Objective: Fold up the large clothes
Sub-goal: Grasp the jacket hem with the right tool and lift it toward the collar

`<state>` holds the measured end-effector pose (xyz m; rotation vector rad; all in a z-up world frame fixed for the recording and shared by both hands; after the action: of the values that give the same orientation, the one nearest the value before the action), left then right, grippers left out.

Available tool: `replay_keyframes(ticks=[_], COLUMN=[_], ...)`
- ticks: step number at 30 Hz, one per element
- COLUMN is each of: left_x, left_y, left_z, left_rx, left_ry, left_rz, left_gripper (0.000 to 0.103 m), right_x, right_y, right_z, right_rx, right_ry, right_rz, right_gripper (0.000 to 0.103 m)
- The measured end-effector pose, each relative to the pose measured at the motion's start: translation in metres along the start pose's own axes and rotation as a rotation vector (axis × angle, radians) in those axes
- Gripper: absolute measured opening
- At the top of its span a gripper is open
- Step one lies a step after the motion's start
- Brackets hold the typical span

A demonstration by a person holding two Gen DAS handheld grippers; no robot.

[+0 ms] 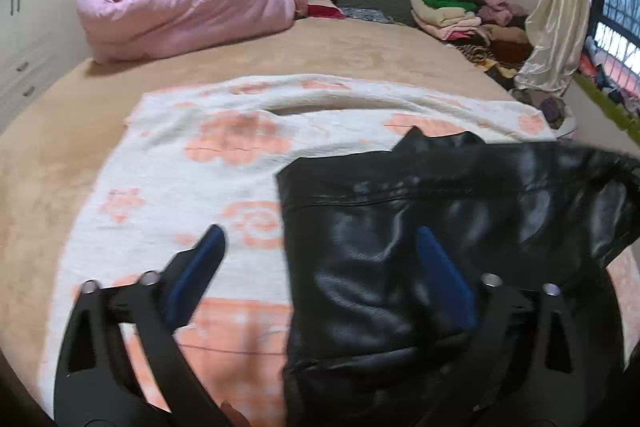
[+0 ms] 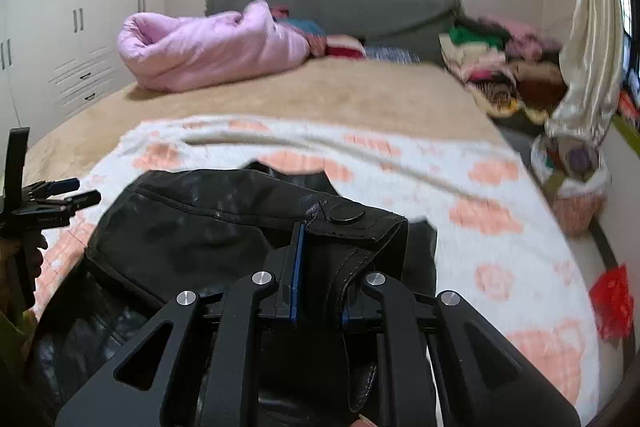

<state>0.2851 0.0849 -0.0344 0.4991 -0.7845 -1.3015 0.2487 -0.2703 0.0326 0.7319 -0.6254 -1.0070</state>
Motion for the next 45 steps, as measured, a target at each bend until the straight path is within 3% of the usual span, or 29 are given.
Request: replay_keyframes(ticks=[3,6,7,13,27,29,31,36,38,42,45], left_x=[0.015,0.029,0.032,0.036,0.040,0.039,0.039,0.039,0.039,0.039,0.039], left_y=[-0.006,-0.016,-0.019,-0.035,-0.042,-0.043,-0.043,-0.046,-0.048,-0.051,-0.054], left_z=[-0.006,-0.014,-0.018,-0.033,-0.038,-0.040,-0.041,-0.045,-0.046,-0.050,-0.053], left_rx=[-0.022,-0.077,-0.097,-0.170,-0.198,-0.205,-0.213,-0.230,-0.235,-0.248,-0.256], left_ry=[-0.047,-0.104,-0.111,-0.105,-0.095,-0.095,-0.095,-0.086,-0.084,-0.077,-0.069], left_rz=[-0.027,-0.054,-0.059,-0.079,-0.101,-0.099,-0.093,-0.098,-0.096,-0.100,-0.109], left_gripper=[0.057,0.028,0.025,0.025,0.026,0.026,0.026,0.026,0.026,0.026,0.026], right_x=[0.004,0.000,-0.001,-0.005,-0.005,-0.006,-0.005,0.000,0.005,0.017,0.021], right_y=[-0.011,-0.019,-0.020,-0.031,-0.034,-0.036,-0.037,-0.044,-0.044,-0.037,-0.029], right_z=[-0.012,-0.018,-0.019,-0.028,-0.031,-0.032,-0.034,-0.039,-0.036,-0.024,-0.015], right_rx=[-0.051,-0.086,-0.094,-0.136,-0.152,-0.160,-0.172,-0.210,-0.213,-0.162,-0.110], right_ry=[-0.007,-0.027,-0.032,-0.039,-0.037,-0.039,-0.048,-0.050,-0.057,-0.116,-0.144], right_rz=[-0.013,0.009,0.014,0.020,0.003,-0.001,-0.011,-0.039,-0.065,-0.098,-0.105], right_gripper=[0.013,0.013,0.013,0.013,0.014,0.018,0.028,0.032,0.038,0.049,0.049])
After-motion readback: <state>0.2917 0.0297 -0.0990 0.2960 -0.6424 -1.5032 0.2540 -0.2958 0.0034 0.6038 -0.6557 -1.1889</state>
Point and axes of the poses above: each gripper's, at about its wrist camera, not at the fingertips, and z roughly against the way its jaws point, x to its right, y to its top, the point moved 5 cm from there along -z, roughly the way its jaws point, and after that the axes turned 10 degrees about z, right-handed, at the moved point
